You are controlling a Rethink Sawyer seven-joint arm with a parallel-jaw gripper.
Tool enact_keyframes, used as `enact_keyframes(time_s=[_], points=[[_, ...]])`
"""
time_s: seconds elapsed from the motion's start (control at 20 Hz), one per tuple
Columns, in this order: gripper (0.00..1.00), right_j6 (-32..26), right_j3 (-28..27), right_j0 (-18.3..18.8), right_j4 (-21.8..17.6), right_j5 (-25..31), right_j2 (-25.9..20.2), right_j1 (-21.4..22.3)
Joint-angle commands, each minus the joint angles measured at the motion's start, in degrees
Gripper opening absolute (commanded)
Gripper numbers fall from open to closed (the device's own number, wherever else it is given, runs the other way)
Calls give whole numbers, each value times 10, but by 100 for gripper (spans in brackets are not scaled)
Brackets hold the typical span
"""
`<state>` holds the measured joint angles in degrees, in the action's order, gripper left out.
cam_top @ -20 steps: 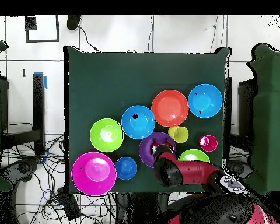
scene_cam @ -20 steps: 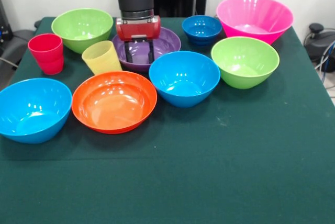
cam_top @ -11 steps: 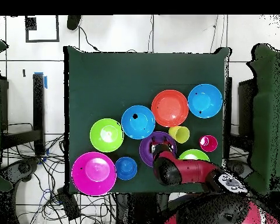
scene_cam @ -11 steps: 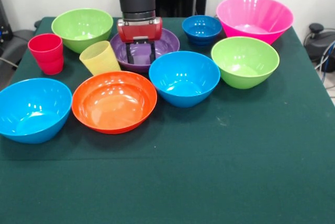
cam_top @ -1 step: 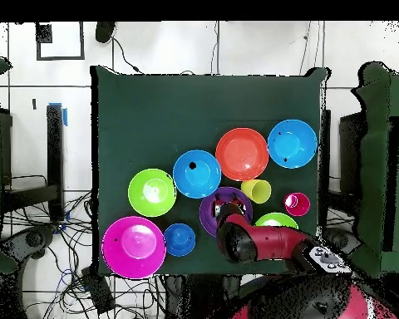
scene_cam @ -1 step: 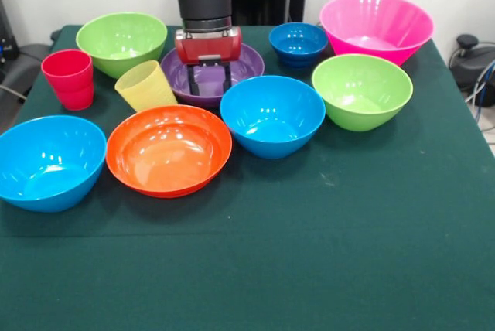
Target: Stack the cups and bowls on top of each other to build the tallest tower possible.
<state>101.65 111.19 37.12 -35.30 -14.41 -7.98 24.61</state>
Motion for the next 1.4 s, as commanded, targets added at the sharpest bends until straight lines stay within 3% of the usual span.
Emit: enact_keyframes(time_s=[0.05, 0.95, 1.4], points=[[100, 86, -68, -25, 32, -11, -48, -11], [100, 91, -62, -33, 55, -15, -66, -4], [100, 99, -58, -10, 49, -13, -121, -5]])
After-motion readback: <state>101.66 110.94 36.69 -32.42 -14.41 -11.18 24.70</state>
